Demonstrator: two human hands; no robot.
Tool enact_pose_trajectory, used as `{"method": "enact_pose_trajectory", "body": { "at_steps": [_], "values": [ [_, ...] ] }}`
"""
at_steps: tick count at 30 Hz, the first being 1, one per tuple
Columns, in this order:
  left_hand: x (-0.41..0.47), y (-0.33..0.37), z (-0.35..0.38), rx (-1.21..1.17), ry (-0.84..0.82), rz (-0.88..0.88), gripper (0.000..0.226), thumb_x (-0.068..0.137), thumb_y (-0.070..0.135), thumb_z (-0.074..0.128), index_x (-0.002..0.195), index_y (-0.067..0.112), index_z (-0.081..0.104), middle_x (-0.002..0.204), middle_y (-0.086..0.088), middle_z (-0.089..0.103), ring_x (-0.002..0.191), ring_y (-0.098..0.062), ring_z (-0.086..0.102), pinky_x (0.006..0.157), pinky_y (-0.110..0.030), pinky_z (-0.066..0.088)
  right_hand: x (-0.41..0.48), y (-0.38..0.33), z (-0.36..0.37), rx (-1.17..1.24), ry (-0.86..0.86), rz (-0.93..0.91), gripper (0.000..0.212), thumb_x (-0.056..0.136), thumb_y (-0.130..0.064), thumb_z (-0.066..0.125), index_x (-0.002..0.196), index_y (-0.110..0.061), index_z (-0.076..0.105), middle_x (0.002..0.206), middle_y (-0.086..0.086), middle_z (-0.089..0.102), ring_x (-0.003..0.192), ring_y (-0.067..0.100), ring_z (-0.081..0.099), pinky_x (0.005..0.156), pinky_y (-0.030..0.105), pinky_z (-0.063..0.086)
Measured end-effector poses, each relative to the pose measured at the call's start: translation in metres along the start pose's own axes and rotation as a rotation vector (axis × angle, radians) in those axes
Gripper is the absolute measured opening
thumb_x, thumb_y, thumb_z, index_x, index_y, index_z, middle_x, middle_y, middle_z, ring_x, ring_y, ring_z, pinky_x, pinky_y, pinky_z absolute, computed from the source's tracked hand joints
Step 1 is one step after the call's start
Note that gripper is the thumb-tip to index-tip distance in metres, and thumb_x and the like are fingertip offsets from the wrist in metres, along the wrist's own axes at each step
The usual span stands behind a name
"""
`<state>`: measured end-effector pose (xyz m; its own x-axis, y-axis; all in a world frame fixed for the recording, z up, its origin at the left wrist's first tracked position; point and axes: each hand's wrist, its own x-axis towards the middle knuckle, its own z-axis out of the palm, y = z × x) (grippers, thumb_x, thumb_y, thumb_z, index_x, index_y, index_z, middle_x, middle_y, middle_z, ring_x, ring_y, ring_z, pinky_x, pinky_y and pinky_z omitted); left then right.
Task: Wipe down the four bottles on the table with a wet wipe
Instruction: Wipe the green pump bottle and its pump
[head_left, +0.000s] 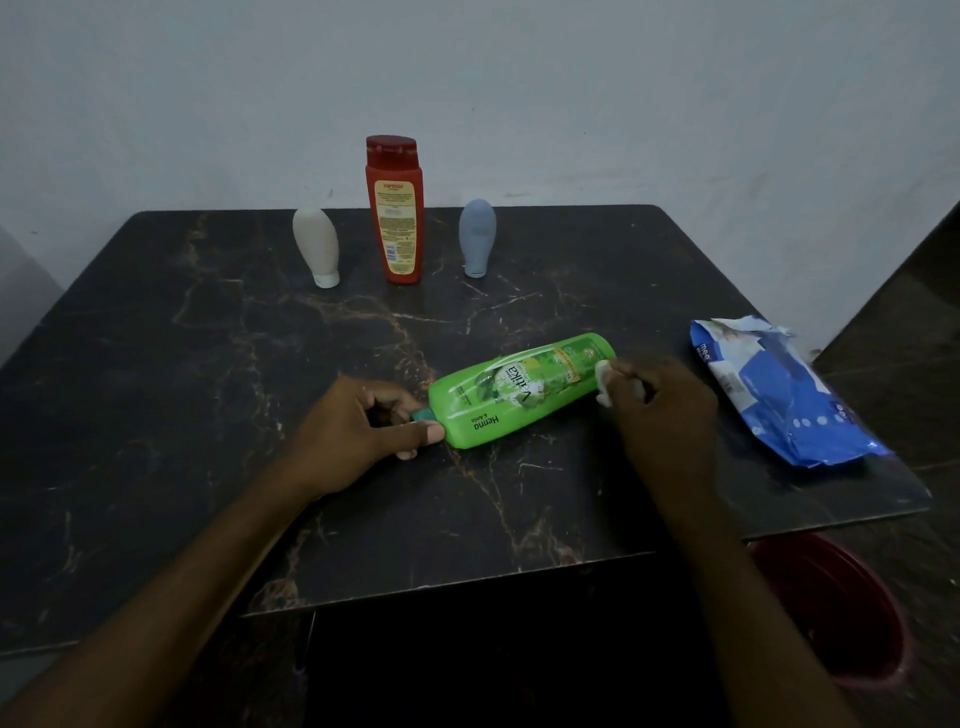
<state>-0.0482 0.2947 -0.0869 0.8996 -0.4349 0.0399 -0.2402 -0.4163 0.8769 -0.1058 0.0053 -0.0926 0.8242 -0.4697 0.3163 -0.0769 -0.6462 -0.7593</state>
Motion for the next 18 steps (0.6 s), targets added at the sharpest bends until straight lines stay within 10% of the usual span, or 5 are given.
{"method": "enact_pose_trajectory", "body": {
  "at_steps": [3,7,12,18],
  "values": [
    [-0.001,0.000,0.001,-0.002,0.009,0.015,0.019,0.080,0.028,0.082,0.086,0.010,0.078,0.066,-0.008,0.073,0.060,-0.016,0.067,0.064,-0.023,0.052,-0.026,-0.025,0.021,-0.020,-0.015,-0.096,0.018,0.097,-0.021,0.061,0.094,-0.008,0.073,0.089,0.000,0.061,0.068,-0.002,0.053,0.067,0.002,0.041],
    [-0.003,0.001,0.001,-0.007,0.016,0.023,0.016,0.080,0.025,0.083,0.088,0.012,0.079,0.070,-0.007,0.074,0.061,-0.014,0.067,0.062,-0.023,0.052,-0.077,-0.062,0.059,-0.009,-0.132,-0.295,0.011,0.096,-0.016,0.060,0.097,-0.010,0.069,0.093,0.001,0.054,0.072,0.018,0.057,0.066,0.033,0.053],
    [-0.003,-0.004,0.000,-0.004,0.012,0.032,0.017,0.080,0.027,0.084,0.091,0.015,0.080,0.074,-0.008,0.075,0.065,-0.023,0.070,0.066,-0.034,0.055,-0.071,-0.053,0.056,0.012,-0.155,-0.354,0.012,0.095,-0.018,0.060,0.099,-0.012,0.070,0.094,-0.001,0.053,0.074,0.015,0.057,0.066,0.036,0.053],
    [-0.002,-0.005,0.002,0.008,-0.002,0.044,0.023,0.078,0.033,0.082,0.092,0.015,0.079,0.071,-0.007,0.074,0.067,-0.028,0.070,0.066,-0.036,0.055,-0.021,-0.019,0.019,-0.037,0.033,-0.097,0.018,0.095,-0.023,0.064,0.101,-0.009,0.074,0.094,0.001,0.058,0.072,0.002,0.054,0.067,0.004,0.042]
  ]
}}
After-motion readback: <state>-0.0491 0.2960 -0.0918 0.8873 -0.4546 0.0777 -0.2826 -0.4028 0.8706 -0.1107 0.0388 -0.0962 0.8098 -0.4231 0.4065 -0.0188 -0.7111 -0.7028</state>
